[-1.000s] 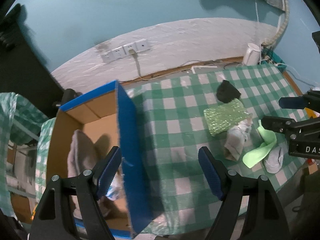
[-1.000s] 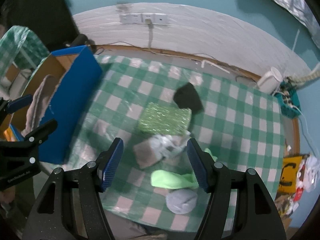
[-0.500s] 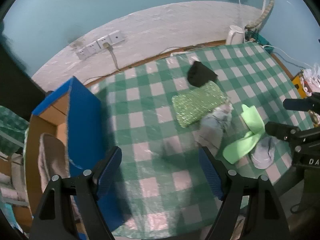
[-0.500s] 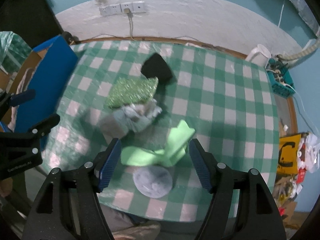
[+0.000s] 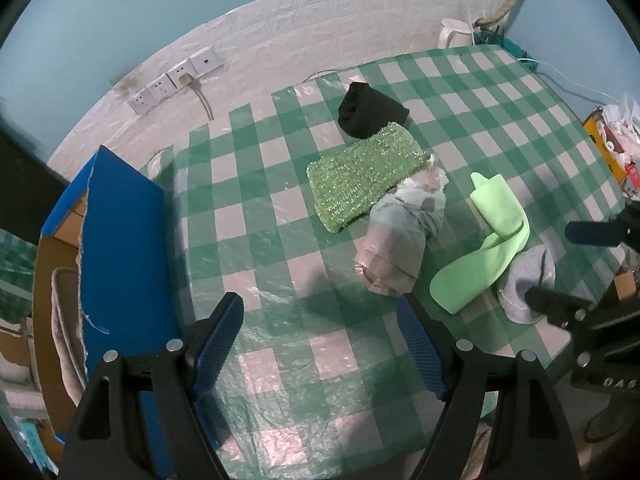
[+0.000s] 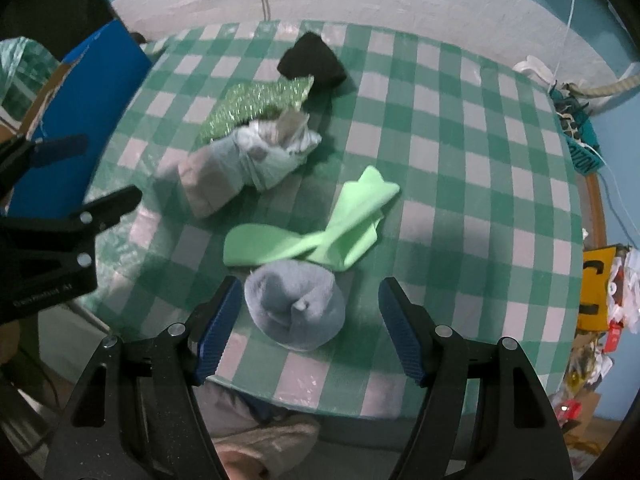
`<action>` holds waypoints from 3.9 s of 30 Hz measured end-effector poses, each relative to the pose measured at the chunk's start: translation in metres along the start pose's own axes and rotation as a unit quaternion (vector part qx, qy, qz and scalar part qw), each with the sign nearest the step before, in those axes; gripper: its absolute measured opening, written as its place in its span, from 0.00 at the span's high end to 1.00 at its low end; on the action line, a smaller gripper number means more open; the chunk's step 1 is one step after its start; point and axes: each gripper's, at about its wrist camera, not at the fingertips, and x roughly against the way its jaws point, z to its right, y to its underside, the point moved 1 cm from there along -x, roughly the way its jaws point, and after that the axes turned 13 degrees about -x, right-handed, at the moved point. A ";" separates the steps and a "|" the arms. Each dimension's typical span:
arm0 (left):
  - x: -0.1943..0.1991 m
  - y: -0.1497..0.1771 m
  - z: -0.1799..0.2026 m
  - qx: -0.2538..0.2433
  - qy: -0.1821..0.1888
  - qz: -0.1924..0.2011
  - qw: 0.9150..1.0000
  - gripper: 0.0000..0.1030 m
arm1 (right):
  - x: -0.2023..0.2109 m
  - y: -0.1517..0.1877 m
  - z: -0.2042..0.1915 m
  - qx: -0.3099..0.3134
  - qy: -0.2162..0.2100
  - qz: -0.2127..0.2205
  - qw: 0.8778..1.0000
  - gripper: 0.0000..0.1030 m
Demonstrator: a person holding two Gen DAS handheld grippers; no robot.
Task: Organize soft objects
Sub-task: 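Grasp the grey sock with right tool while left tool grasps white plastic cloth, then lift the grey sock and white plastic cloth with both tools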
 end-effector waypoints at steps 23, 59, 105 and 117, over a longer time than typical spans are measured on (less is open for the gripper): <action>-0.024 -0.012 0.002 0.012 0.020 -0.014 1.000 0.22 | -0.028 -0.005 0.008 0.022 -0.001 -0.031 0.999 0.72; -0.068 -0.059 0.054 -0.056 0.052 -0.010 0.997 0.45 | -0.010 -0.041 0.062 -0.060 -0.021 0.016 0.998 0.74; -0.016 0.022 -0.003 0.016 0.106 -0.020 0.994 0.16 | 0.011 -0.029 -0.033 0.032 -0.041 0.022 0.998 0.74; -0.016 0.012 0.025 -0.022 0.155 -0.010 0.988 0.16 | 0.009 -0.030 -0.022 0.018 -0.040 0.022 0.999 0.75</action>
